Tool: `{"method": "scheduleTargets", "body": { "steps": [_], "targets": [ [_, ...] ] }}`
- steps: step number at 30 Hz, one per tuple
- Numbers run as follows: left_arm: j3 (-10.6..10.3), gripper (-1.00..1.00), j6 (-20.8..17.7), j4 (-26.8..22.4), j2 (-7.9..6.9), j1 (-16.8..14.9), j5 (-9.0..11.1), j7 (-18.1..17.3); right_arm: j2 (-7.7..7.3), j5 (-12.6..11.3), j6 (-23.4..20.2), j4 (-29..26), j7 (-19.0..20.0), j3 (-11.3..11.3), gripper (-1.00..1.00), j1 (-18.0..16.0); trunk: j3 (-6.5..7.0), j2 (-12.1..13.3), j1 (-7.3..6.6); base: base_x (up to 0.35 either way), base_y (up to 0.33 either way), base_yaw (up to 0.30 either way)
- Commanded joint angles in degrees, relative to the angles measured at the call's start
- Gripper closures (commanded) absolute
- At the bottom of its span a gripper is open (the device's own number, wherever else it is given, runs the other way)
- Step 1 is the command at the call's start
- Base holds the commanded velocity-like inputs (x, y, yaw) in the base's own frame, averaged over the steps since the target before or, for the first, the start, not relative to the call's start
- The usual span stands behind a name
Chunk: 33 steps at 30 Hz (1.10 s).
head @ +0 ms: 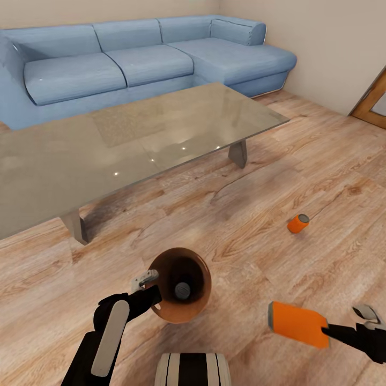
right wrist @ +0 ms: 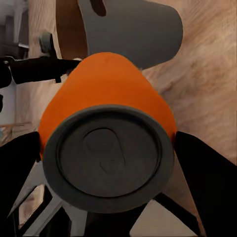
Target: Put the three can of soda from the living room inside the tash can in the kitchen.
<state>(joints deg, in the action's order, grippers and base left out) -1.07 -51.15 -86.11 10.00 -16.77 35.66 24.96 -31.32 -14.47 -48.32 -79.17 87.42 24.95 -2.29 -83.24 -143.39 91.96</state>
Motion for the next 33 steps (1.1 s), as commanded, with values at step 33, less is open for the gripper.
{"method": "scheduleTargets", "body": {
  "steps": [33],
  "targets": [
    [-0.1, 1.0, 0.4, 0.0, 0.0, 0.0, 1.1, 0.3, 29.36, -2.4, -7.2, -12.4, -8.1, -18.0, 1.0, -9.5, 0.0, 0.0, 0.0, 0.0, 0.0, 0.0]
  ]
}}
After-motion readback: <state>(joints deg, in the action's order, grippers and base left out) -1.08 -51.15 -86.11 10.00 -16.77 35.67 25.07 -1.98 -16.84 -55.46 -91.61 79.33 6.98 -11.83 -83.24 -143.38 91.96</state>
